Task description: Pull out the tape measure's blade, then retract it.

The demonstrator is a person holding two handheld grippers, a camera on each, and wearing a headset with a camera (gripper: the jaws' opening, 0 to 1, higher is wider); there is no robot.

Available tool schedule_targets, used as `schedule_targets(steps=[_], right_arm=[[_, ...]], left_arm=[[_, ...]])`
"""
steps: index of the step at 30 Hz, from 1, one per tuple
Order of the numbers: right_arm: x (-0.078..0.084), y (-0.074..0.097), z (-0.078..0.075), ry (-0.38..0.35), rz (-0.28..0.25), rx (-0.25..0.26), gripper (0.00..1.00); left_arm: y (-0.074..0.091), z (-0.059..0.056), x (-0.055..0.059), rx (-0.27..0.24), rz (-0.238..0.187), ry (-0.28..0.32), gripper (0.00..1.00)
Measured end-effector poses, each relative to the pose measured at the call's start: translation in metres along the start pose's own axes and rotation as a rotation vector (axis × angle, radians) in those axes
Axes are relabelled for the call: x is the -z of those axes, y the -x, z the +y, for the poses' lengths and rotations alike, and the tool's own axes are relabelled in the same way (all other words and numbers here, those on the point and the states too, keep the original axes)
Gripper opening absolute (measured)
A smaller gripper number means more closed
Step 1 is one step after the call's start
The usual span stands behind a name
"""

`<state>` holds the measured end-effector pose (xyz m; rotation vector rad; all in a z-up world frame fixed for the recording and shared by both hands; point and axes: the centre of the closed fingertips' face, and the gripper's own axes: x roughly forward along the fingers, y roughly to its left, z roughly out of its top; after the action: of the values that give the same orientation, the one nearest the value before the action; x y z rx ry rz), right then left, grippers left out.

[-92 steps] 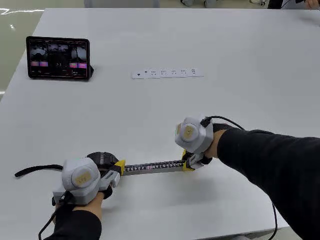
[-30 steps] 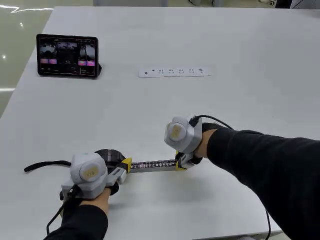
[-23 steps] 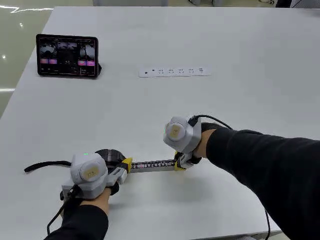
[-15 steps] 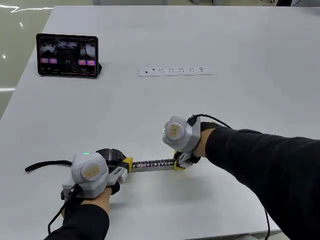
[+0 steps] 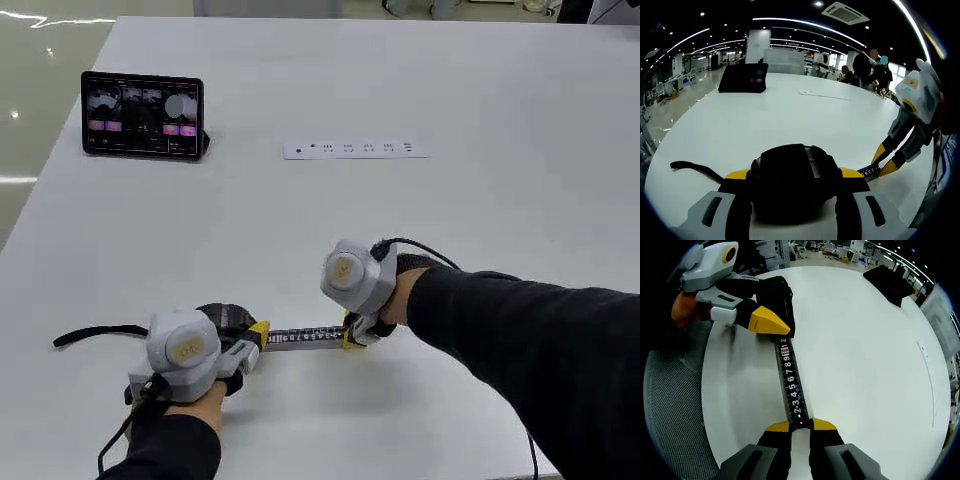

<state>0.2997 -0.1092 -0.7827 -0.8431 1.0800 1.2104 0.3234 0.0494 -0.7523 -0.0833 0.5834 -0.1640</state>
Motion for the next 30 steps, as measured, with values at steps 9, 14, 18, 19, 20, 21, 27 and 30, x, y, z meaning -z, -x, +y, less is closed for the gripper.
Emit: schedule_targets(steps=[9, 14, 18, 19, 20, 21, 27, 30], right_arm=[[-0.006, -0.002, 0.001, 0.014, -0.005, -0.008, 0.09], [-0.009, -0.003, 0.002, 0.018, -0.005, -0.011, 0.09], [-0.012, -0.004, 0.002, 0.021, -0.007, -0.008, 0.09], [-0.013, -0.004, 0.002, 0.02, -0.009, -0.007, 0.09], [-0.013, -0.004, 0.002, 0.019, -0.01, -0.006, 0.09], [-0.014, -0.004, 0.002, 0.018, -0.01, -0.004, 0.09], [-0.015, -0.004, 0.004, 0.003, -0.009, -0.004, 0.1], [-0.017, -0.005, 0.003, -0.016, -0.021, -0.01, 0.1]], left_arm=[[0.0, 0.0, 0.0, 0.001, 0.009, 0.003, 0.64], [0.0, 0.0, 0.0, 0.001, 0.005, 0.002, 0.64], [0.0, 0.0, 0.001, 0.002, 0.009, 0.003, 0.64], [0.0, 0.0, 0.001, 0.001, 0.008, 0.003, 0.64], [0.0, 0.0, 0.001, 0.001, 0.007, 0.003, 0.64], [0.0, 0.0, 0.001, 0.0, 0.006, 0.003, 0.64], [0.0, 0.0, 0.001, 0.002, 0.012, 0.004, 0.64], [0.0, 0.0, 0.001, 0.001, 0.012, 0.004, 0.64]])
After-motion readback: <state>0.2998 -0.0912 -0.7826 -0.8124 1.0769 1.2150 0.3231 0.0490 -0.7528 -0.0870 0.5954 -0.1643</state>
